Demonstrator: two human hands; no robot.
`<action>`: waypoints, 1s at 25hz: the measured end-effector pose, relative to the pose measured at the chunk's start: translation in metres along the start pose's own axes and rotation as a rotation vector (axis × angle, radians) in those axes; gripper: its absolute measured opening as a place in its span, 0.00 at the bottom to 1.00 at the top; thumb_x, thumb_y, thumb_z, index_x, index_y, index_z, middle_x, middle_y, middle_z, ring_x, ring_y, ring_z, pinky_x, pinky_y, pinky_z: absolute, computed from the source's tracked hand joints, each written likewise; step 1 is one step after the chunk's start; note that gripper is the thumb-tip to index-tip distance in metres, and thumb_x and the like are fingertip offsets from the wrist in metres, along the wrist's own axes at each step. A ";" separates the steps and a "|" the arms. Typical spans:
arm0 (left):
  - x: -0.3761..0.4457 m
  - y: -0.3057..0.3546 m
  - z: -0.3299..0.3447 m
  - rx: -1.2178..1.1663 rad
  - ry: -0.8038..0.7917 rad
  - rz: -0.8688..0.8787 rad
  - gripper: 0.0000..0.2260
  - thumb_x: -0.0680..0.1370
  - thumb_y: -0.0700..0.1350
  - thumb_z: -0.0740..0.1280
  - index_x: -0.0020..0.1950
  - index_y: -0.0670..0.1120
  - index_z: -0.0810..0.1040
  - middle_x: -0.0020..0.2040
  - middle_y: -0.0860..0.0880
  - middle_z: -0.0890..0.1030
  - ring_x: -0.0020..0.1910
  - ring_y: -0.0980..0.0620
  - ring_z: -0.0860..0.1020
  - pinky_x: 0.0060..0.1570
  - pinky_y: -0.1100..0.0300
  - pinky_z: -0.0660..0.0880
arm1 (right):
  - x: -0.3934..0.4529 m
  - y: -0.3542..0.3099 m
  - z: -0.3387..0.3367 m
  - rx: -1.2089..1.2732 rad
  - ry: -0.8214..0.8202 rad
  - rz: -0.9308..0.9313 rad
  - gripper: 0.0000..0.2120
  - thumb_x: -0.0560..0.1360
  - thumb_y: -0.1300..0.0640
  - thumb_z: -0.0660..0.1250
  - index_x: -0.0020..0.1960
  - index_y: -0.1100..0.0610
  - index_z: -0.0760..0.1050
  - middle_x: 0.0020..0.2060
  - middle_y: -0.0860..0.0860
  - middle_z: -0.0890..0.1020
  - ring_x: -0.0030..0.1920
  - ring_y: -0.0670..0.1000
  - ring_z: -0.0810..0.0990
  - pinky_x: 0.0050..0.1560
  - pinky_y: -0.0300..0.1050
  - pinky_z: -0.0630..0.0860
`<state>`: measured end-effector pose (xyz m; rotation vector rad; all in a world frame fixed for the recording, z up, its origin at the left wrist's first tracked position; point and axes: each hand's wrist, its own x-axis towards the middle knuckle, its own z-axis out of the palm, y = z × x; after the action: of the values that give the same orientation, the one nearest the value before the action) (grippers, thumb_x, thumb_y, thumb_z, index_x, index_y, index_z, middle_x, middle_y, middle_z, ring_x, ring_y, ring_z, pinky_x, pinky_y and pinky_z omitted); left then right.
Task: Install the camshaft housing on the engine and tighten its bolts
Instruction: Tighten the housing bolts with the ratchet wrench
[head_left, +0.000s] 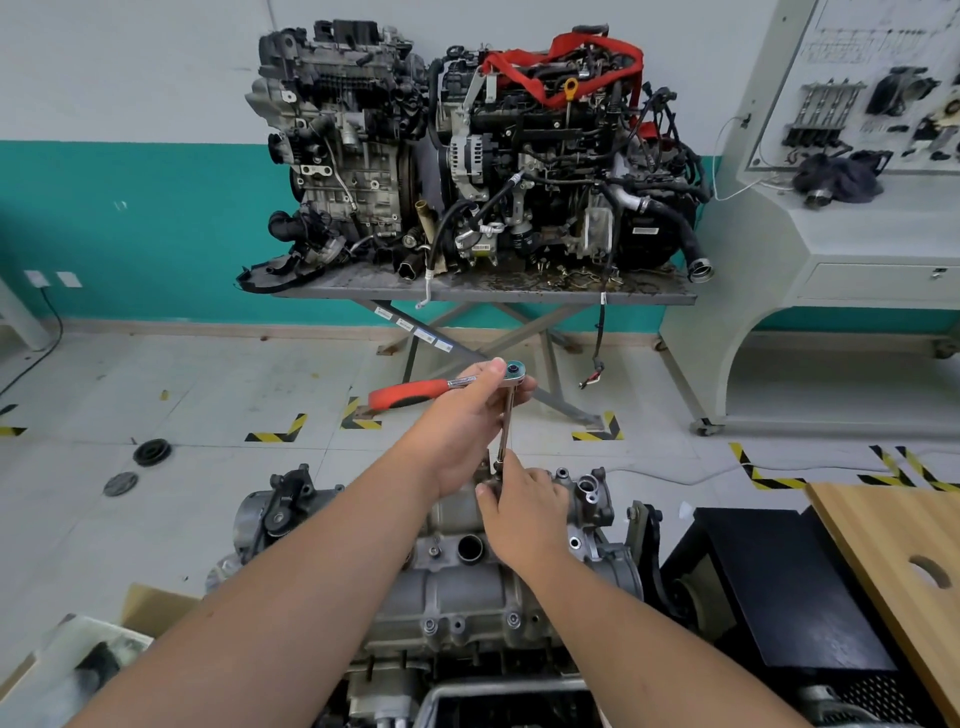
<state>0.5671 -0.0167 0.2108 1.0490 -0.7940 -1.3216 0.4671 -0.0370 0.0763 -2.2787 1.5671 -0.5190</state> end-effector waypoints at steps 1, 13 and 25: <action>-0.002 0.004 -0.001 -0.029 -0.019 -0.045 0.08 0.85 0.50 0.59 0.53 0.47 0.75 0.49 0.50 0.85 0.54 0.54 0.81 0.66 0.52 0.69 | 0.000 0.000 0.000 -0.005 -0.006 -0.004 0.26 0.79 0.42 0.56 0.74 0.51 0.61 0.58 0.51 0.80 0.63 0.54 0.73 0.61 0.55 0.64; 0.019 0.049 0.019 0.903 0.153 -0.115 0.08 0.82 0.43 0.56 0.55 0.44 0.74 0.40 0.48 0.84 0.34 0.51 0.83 0.38 0.53 0.74 | 0.002 0.001 0.002 -0.013 0.001 -0.028 0.20 0.80 0.43 0.55 0.69 0.49 0.64 0.55 0.47 0.81 0.61 0.53 0.73 0.59 0.54 0.64; 0.007 -0.006 -0.001 1.651 0.494 1.005 0.17 0.70 0.61 0.73 0.35 0.47 0.79 0.51 0.48 0.80 0.56 0.46 0.71 0.47 0.50 0.65 | -0.001 0.001 0.000 -0.027 -0.004 -0.052 0.22 0.80 0.43 0.56 0.71 0.48 0.62 0.55 0.46 0.80 0.62 0.52 0.71 0.60 0.53 0.61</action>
<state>0.5665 -0.0227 0.2042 1.6630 -1.7027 0.7228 0.4655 -0.0362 0.0759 -2.3448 1.5248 -0.5093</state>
